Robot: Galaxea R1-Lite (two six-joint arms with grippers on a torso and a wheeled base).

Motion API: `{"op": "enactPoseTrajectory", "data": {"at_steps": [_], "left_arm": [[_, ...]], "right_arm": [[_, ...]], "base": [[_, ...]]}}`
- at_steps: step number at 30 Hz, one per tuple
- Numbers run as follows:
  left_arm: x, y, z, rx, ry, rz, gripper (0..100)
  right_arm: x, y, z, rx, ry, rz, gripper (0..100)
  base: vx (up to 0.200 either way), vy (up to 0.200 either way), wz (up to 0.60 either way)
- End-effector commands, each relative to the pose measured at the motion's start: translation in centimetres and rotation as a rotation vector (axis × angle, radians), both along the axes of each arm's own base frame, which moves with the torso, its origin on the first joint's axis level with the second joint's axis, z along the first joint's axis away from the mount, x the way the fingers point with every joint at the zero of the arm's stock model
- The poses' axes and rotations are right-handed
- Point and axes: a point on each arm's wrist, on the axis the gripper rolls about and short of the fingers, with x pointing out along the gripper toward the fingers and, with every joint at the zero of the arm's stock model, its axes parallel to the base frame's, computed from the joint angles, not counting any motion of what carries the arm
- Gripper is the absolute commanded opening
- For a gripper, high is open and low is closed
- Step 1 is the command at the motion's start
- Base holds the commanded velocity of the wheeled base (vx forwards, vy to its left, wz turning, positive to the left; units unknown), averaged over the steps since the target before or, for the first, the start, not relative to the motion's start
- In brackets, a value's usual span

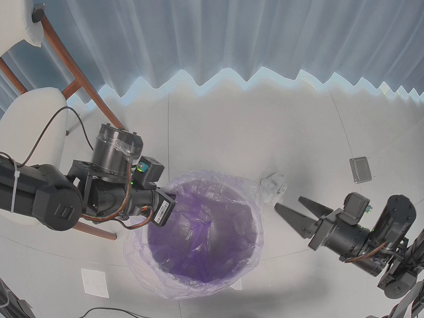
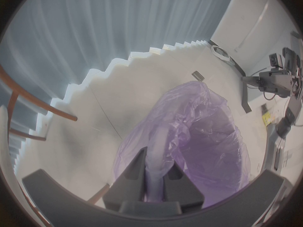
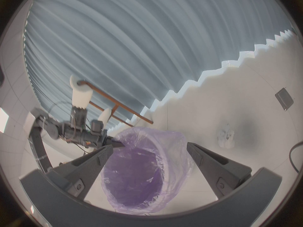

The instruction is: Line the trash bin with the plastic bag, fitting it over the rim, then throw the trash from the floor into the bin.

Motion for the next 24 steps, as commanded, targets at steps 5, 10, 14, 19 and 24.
{"op": "enactPoseTrajectory", "data": {"at_steps": [5,10,14,19,24], "left_arm": [[0.4,4.5,2.7,-0.409,0.137,0.095,0],[-0.4,7.4,4.6,-0.808,0.33,0.076,0],[-1.3,9.7,2.6,-0.9,0.386,-0.006,0],[-1.8,10.0,1.3,-0.918,0.314,-0.032,0],[-2.0,10.0,1.1,-0.92,0.293,-0.032,0]], "right_arm": [[-1.3,-4.8,1.5,0.119,0.041,-0.031,100],[-1.0,-4.6,0.8,0.132,0.102,-0.027,100],[-0.5,-4.0,0.3,0.128,0.119,-0.021,100],[-0.3,-3.9,0.3,0.149,0.124,-0.02,100],[-0.9,-3.9,0.5,0.157,0.118,0.017,100]], "base": [[0.0,0.0,0.0],[0.0,0.0,0.0],[0.0,0.0,0.0],[0.0,0.0,0.0],[0.0,0.0,0.0]]}}
